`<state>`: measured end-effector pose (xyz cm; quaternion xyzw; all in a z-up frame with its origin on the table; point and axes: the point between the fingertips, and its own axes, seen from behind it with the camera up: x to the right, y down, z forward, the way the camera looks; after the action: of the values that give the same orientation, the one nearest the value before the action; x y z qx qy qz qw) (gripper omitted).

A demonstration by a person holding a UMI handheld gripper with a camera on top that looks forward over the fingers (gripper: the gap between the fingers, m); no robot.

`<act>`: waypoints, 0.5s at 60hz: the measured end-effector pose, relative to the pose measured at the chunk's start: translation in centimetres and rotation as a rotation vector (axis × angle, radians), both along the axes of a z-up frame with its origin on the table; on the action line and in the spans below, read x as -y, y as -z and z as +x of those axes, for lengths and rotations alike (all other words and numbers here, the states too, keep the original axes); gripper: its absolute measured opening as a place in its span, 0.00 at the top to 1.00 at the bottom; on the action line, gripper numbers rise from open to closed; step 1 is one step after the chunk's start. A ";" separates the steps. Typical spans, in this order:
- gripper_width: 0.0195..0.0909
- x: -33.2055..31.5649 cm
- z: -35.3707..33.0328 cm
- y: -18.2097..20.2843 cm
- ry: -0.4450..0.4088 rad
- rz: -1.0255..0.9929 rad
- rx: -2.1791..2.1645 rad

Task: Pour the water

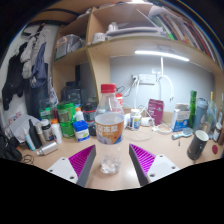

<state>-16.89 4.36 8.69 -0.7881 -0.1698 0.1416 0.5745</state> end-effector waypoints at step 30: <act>0.72 -7.8 -1.9 2.2 0.111 0.082 -0.052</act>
<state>-18.84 12.16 6.52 -0.7684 -0.1165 0.1226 0.6173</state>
